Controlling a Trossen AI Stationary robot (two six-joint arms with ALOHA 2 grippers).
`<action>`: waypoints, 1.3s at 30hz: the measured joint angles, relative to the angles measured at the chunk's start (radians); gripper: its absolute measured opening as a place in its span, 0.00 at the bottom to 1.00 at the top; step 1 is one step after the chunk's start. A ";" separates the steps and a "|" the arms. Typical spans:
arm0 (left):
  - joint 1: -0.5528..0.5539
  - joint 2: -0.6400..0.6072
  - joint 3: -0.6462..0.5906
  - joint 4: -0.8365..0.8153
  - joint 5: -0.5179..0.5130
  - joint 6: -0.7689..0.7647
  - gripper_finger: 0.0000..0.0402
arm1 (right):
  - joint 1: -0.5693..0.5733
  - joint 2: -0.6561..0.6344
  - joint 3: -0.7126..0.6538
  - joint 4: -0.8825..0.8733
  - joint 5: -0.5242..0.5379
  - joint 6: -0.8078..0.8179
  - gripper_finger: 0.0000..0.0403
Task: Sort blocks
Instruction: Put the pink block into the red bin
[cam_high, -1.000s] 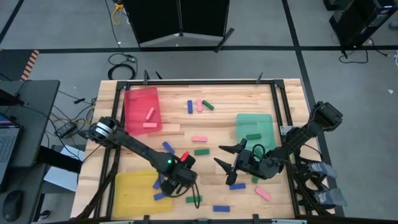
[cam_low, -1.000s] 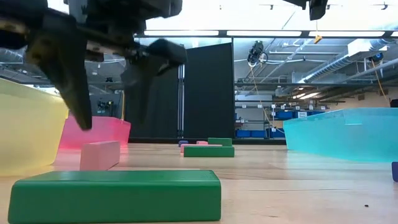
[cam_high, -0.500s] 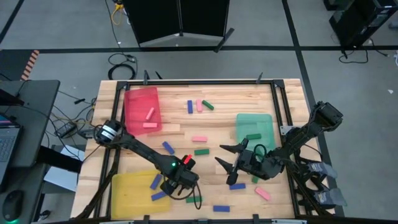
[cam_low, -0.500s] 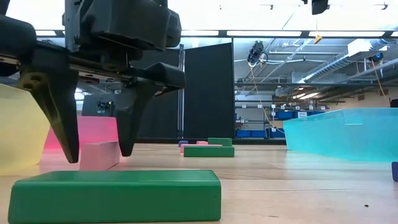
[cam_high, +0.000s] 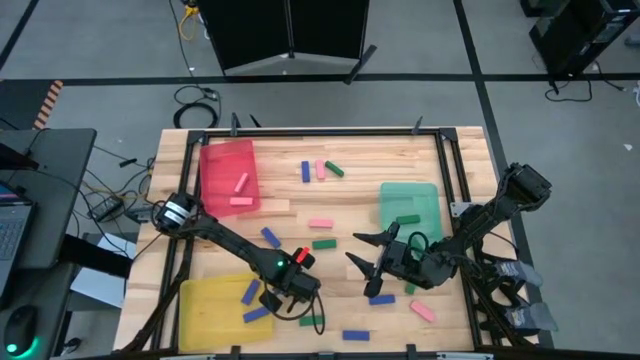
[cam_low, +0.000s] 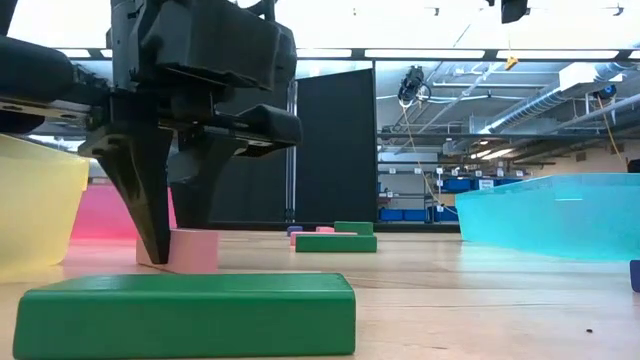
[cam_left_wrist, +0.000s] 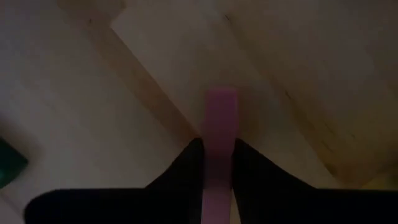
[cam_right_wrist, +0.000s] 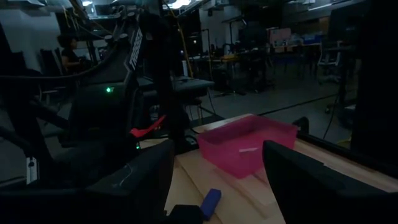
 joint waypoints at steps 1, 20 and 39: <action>0.000 0.000 0.000 -0.001 0.000 -0.004 0.15 | 0.000 0.000 0.000 0.000 0.000 0.000 0.63; 0.187 -0.476 -0.145 0.152 -0.233 -0.172 0.15 | 0.008 0.000 0.000 0.052 -0.002 -0.010 0.61; 0.687 -1.216 -0.755 -0.033 -0.471 -0.867 0.22 | 0.005 0.001 0.002 0.005 -0.011 0.045 0.61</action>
